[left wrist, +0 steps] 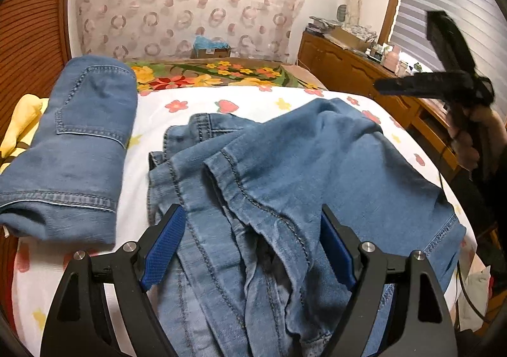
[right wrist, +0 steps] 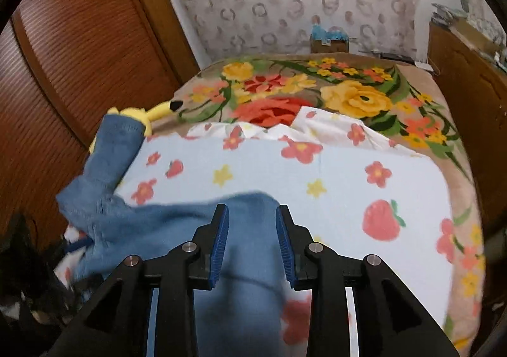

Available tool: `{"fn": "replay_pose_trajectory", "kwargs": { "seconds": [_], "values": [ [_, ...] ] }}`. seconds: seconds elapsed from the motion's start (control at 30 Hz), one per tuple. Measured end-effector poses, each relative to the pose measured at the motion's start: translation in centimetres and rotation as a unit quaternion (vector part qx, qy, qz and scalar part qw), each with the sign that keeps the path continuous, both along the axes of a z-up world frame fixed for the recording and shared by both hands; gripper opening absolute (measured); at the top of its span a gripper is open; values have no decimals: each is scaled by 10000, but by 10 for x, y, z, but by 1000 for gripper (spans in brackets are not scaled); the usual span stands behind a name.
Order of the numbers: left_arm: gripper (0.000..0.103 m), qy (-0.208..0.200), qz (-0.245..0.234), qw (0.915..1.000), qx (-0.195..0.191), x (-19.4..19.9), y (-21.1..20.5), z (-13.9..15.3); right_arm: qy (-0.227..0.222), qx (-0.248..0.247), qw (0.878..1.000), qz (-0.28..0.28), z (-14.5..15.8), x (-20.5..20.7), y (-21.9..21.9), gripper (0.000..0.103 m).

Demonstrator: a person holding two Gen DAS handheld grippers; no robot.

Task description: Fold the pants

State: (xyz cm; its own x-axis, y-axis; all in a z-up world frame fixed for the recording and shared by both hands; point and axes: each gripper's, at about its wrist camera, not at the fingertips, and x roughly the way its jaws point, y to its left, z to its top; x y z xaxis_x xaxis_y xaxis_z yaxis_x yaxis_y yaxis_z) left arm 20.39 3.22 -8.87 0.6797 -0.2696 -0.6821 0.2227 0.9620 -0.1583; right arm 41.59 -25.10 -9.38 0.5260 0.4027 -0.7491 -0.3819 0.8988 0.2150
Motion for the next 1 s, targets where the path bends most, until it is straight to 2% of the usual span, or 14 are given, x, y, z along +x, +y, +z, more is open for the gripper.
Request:
{"fn": "replay_pose_trajectory", "kwargs": {
  "seconds": [0.27,0.4,0.47,0.57,0.63,0.87,0.9,0.93,1.0],
  "values": [
    [84,-24,166,9998,49,5,14,7,106,-447,9985,281,17,-57,-18,33],
    [84,-180,108,9998,64,12,18,21,312,-571,9976,233,0,-86,-31,33],
    [80,-326,97,9994,34,15,19,30,457,-526,9975,122,-13,-92,-37,33],
    [68,-337,6,9994,-50,24,21,33,550,-425,9976,-28,-23,-98,-42,33],
    [50,-173,-36,9998,7,34,18,25,592,-321,9977,-83,-28,-102,-43,33],
    [49,169,-136,9994,267,51,6,1,611,-242,9977,-170,-39,-116,-47,33],
    [38,133,-154,9994,297,51,4,1,628,-212,9976,-187,-41,-118,-48,34],
    [18,79,-155,9992,357,50,3,3,620,-168,9977,-201,-42,-120,-48,34],
    [12,-50,-141,9993,337,47,4,13,600,-113,9979,-212,-43,-122,-50,34]
  ]
}}
